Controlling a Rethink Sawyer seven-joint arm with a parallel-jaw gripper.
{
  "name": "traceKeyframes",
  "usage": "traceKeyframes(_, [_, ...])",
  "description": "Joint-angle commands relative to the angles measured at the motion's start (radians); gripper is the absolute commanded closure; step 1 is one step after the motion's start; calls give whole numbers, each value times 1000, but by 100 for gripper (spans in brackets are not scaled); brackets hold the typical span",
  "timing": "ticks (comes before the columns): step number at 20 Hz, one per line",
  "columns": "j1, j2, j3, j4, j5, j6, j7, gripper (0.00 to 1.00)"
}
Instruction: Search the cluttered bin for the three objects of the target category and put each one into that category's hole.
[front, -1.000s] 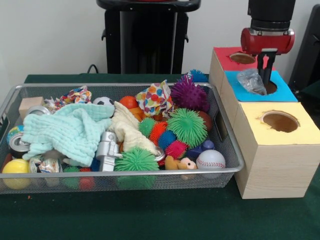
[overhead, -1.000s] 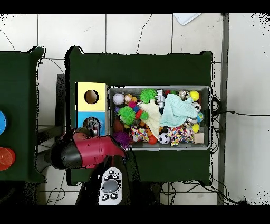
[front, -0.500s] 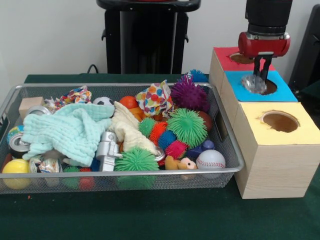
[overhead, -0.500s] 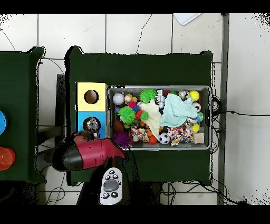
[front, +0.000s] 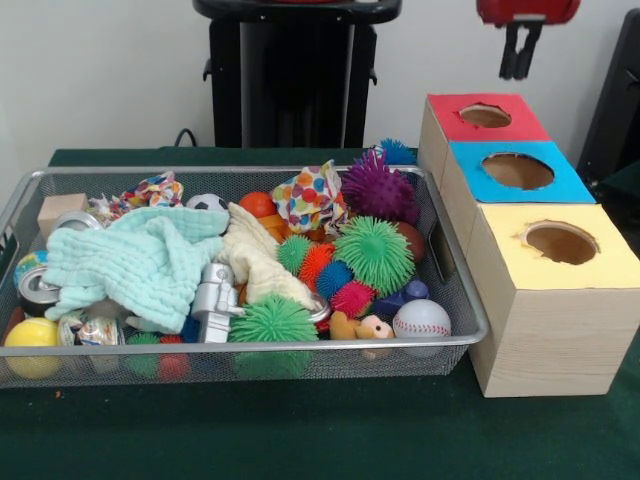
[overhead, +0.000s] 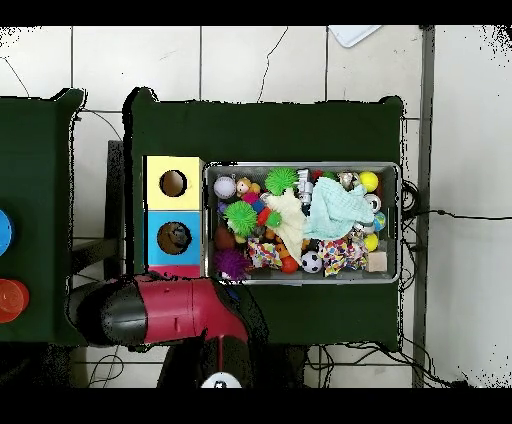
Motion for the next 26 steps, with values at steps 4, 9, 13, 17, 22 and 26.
traceKeyframes(4, [-46,-117,63,63,61,186,48,100])
traceKeyframes(9, [-122,-90,99,132,37,26,-69,100])
traceKeyframes(13, [-265,24,164,189,-106,-260,-139,100])
traceKeyframes(17, [-339,66,217,196,-224,-362,-142,100])
traceKeyframes(22, [-400,87,258,183,-315,-356,-135,100])
traceKeyframes(26, [-478,73,311,170,-387,-299,-180,100])
